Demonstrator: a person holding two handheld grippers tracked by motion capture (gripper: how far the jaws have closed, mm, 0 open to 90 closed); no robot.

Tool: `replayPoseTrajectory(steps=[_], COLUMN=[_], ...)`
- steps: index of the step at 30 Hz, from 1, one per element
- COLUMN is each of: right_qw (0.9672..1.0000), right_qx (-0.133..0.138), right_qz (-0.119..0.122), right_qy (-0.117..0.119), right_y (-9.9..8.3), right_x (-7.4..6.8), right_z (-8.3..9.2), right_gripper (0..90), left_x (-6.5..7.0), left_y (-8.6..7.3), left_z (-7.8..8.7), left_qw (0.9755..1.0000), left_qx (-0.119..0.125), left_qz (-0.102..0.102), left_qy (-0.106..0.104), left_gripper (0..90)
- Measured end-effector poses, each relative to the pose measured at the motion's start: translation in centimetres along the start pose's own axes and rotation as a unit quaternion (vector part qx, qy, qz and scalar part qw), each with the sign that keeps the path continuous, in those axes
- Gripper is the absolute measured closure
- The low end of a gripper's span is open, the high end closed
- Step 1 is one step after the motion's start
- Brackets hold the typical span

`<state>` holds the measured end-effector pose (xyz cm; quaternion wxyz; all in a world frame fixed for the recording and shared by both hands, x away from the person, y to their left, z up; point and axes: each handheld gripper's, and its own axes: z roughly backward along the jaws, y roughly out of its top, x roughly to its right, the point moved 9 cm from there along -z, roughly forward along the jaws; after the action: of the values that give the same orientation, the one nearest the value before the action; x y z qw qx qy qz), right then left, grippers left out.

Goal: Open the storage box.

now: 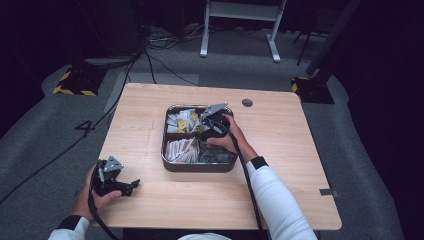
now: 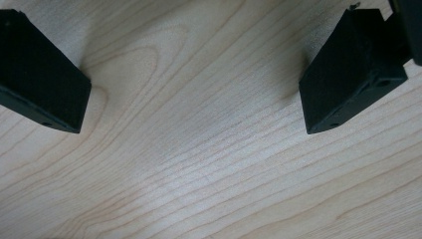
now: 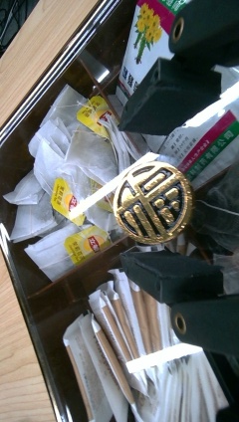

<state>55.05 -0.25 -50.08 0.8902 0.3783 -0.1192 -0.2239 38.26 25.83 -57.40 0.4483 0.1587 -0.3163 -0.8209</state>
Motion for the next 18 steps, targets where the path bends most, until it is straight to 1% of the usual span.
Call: replayPoseTrajectory(steps=[1,2,3,4,5,6,8,11,18], right_qw=[0.9999,0.9999,0.9999,0.9997,0.9997,0.9997,0.9997,0.9998,0.9998], right_qx=[0.000,-0.003,-0.003,-0.003,-0.003,-0.004,-0.009,-0.008,-0.009], right_qz=[-0.006,-0.007,-0.007,-0.006,-0.006,-0.004,0.000,-0.001,0.000], right_qy=[0.009,0.012,0.012,0.022,0.022,0.025,0.022,0.017,0.016], right_y=[0.06,0.10,0.10,0.12,0.12,0.11,0.07,-0.03,-0.49], right_x=[-0.10,-0.11,-0.11,-0.17,-0.17,-0.24,-0.27,-0.31,-0.23], right_z=[-0.03,-0.05,-0.05,0.01,0.01,0.06,0.16,0.27,0.78], right_gripper=[43.9,49.2,49.2,55.6,55.6,59.0,59.3,59.4,59.4], left_x=[-0.01,-0.01,0.00,0.00,0.00,0.00,0.00,-0.01,0.04], left_y=[0.00,0.00,0.00,0.00,0.00,0.00,-0.02,-0.03,-0.07], left_z=[0.00,0.00,0.00,0.00,0.00,0.00,0.01,0.02,0.04], left_qw=[1.0000,1.0000,1.0000,1.0000,1.0000,1.0000,1.0000,1.0000,1.0000], left_qx=[0.000,0.000,0.000,0.000,0.000,0.000,0.000,0.001,0.001], left_qz=[-0.001,-0.001,-0.001,0.000,0.000,-0.001,0.000,0.001,0.005], left_qy=[0.000,0.000,0.000,0.000,0.000,0.000,0.000,0.002,0.001], left_gripper=[0.1,0.1,0.1,0.1,0.1,0.1,0.1,0.2,0.2])
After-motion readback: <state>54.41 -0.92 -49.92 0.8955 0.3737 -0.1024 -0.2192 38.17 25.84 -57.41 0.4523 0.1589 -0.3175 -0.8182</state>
